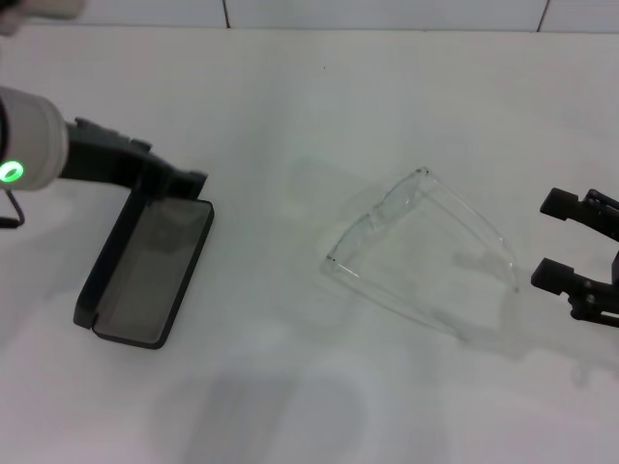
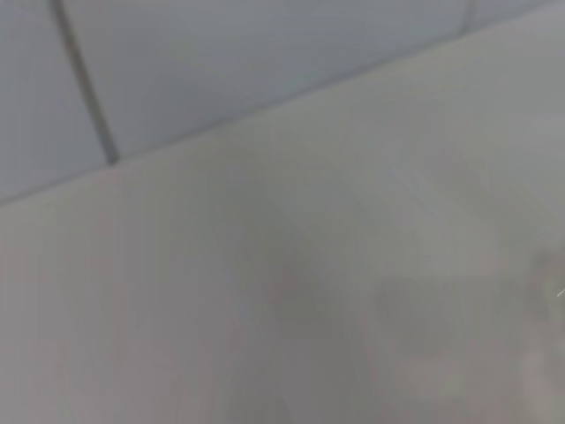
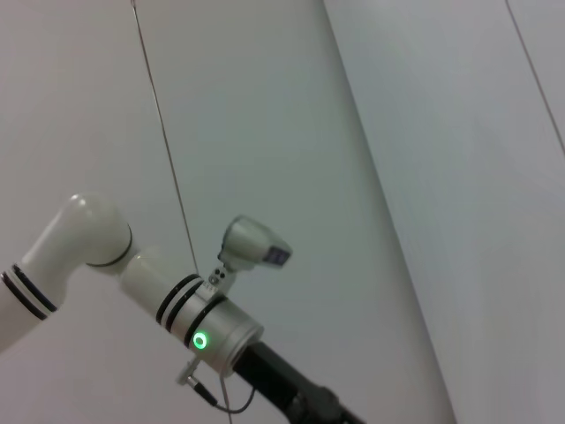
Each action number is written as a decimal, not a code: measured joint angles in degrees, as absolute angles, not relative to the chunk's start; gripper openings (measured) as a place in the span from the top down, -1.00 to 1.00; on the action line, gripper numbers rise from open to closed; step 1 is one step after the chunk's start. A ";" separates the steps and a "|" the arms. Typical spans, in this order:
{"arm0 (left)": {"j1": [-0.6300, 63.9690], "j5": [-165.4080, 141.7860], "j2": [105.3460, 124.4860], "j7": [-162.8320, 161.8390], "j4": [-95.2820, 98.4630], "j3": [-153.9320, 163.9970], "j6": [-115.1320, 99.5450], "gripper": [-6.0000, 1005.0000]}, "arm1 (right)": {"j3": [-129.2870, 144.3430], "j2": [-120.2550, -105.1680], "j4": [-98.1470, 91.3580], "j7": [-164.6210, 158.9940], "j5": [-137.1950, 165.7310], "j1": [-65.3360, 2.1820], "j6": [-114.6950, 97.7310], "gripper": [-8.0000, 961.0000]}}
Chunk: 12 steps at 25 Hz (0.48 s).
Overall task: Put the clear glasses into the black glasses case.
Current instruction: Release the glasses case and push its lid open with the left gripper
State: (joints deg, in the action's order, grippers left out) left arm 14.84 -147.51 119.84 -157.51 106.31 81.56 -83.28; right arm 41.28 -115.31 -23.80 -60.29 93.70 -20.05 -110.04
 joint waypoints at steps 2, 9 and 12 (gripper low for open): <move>15.00 -155.25 119.82 -161.78 106.37 86.20 -83.22 -0.51 | 41.43 -115.33 -23.91 -60.29 93.70 -20.34 -109.45 -0.78; 15.15 -161.91 119.83 -165.69 105.75 90.77 -83.04 -0.51 | 41.48 -115.39 -23.70 -60.29 93.91 -21.25 -108.35 -0.77; 15.17 -162.05 119.81 -165.76 104.48 90.60 -83.00 -0.51 | 41.46 -115.40 -23.70 -60.29 93.94 -21.38 -108.17 -0.77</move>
State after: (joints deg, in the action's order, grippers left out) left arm 15.17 -162.05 119.81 -165.76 104.48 90.60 -83.00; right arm 41.46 -115.40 -23.70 -60.29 93.94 -21.38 -108.17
